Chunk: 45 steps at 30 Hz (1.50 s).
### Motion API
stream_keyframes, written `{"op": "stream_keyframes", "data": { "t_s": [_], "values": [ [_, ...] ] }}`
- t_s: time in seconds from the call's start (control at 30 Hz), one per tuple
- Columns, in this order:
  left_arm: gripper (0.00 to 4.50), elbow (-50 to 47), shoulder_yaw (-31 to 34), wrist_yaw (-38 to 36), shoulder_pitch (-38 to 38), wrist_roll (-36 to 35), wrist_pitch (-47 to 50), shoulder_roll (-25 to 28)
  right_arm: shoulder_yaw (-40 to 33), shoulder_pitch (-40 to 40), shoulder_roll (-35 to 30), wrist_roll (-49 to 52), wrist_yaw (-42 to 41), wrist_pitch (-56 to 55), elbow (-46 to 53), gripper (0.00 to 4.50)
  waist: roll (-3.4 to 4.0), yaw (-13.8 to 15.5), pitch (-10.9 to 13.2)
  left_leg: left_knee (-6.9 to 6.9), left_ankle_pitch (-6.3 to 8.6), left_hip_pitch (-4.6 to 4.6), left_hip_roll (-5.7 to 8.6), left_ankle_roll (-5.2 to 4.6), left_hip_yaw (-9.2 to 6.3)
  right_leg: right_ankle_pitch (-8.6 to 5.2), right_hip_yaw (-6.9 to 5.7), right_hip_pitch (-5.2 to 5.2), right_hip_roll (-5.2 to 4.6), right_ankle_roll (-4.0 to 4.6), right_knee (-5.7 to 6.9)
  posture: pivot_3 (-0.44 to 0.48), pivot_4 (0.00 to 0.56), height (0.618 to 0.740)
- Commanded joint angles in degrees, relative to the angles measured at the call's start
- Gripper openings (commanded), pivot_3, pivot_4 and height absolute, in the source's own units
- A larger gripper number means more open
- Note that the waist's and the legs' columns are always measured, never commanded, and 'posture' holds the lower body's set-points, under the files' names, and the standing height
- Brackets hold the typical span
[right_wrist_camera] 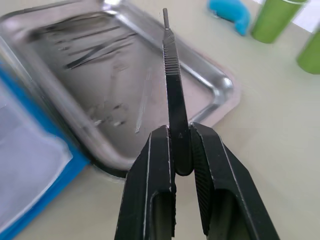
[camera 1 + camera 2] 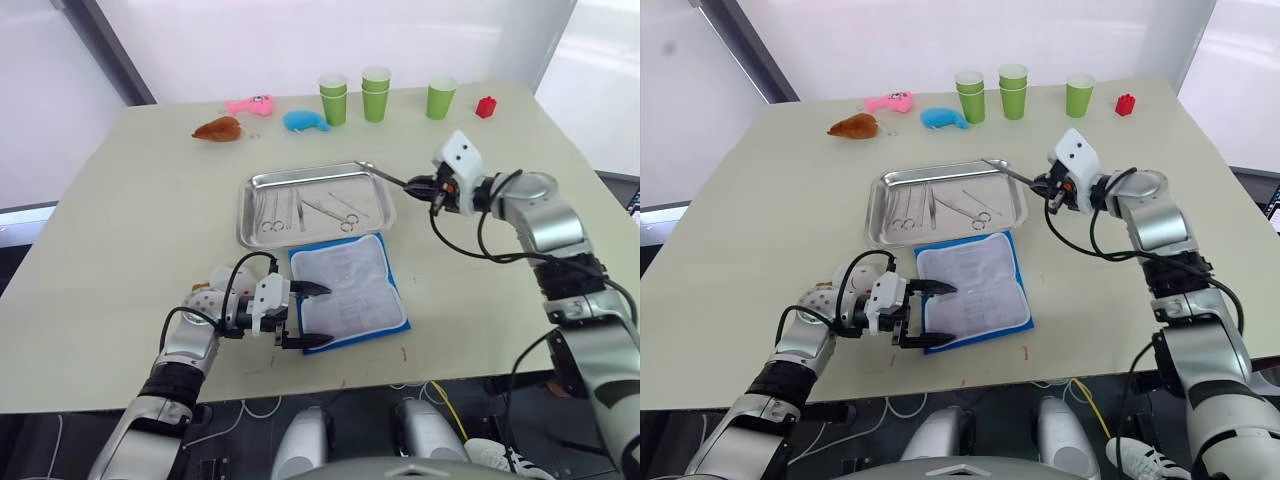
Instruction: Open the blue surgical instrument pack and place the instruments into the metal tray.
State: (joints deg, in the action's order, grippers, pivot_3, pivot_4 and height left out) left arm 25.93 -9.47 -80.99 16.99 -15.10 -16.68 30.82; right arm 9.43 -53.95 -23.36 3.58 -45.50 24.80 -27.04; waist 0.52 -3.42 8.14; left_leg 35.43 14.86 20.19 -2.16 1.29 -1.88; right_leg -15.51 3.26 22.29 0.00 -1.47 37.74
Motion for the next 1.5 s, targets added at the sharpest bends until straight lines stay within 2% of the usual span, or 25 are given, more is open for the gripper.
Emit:
{"op": "stream_keyframes", "data": {
  "t_s": [0.03, 0.33, 0.67, 1.03, 1.47, 1.5],
  "values": [
    [4.5, 6.7, -3.0, 1.9, -3.8, 5.5, 3.4, 1.1, -0.4, -5.6, 3.8, -2.4, 6.3, -1.3, -6.9, 0.07, 0.05, 0.0, 0.0, 0.0, 0.0, 0.0, 0.0, 0.0, -0.01, 0.0, -0.01, 0.01, 0.0, 0.01, 0.01, 0.0, 0.15, 0.74],
    [4.5, 6.2, -2.8, 2.1, -4.4, 5.4, 3.6, 1.6, -0.5, -13.3, 12.9, -4.8, 13.1, -3.8, -22.7, 0.07, 0.14, -0.1, -0.1, 0.02, -0.03, 0.32, 0.0, -0.05, -0.03, 0.03, 0.01, 0.31, 0.03, -0.01, 0.13, 0.0, 0.15, 0.74],
    [4.5, 6.1, -2.7, 2.4, -4.8, 5.3, 3.3, 1.6, -1.7, -18.9, 18.3, -6.3, 17.8, -6.0, -37.2, 0.07, 0.15, -0.4, -0.1, 0.03, -0.04, 0.33, 0.0, -0.08, -0.05, 0.03, 0.0, 0.31, 0.03, -0.01, 0.15, 0.0, 0.15, 0.74],
    [4.5, 5.4, -2.6, 3.0, -5.8, 5.1, 3.4, 1.6, -2.3, -19.4, 20.8, -8.2, 20.6, -8.6, -43.3, 0.07, 0.16, -0.6, -0.1, 0.03, -0.05, 0.35, 0.0, -0.08, 0.0, 0.04, 0.07, 0.32, 0.03, -0.01, 0.15, 0.0, 0.15, 0.74],
    [4.5, 5.1, -2.8, 3.4, -6.1, 5.2, 3.5, 1.6, -3.9, -18.7, 21.8, -7.6, 20.9, -8.1, -45.0, 0.07, 0.16, -0.6, -0.1, 0.03, -0.05, 0.35, 0.0, -0.08, 0.04, 0.04, 0.11, 0.33, 0.03, -0.02, 0.14, 0.0, 0.15, 0.74],
    [4.5, 5.1, -2.8, 3.4, -6.2, 5.2, 3.4, 1.5, -4.0, -18.6, 21.8, -7.7, 20.8, -8.2, -45.0, 0.5, 0.16, -0.6, -0.1, 0.03, -0.05, 0.35, 0.0, -0.08, 0.03, 0.04, 0.11, 0.33, 0.03, -0.02, 0.15, 0.0, 0.15, 0.74]
  ]
}}
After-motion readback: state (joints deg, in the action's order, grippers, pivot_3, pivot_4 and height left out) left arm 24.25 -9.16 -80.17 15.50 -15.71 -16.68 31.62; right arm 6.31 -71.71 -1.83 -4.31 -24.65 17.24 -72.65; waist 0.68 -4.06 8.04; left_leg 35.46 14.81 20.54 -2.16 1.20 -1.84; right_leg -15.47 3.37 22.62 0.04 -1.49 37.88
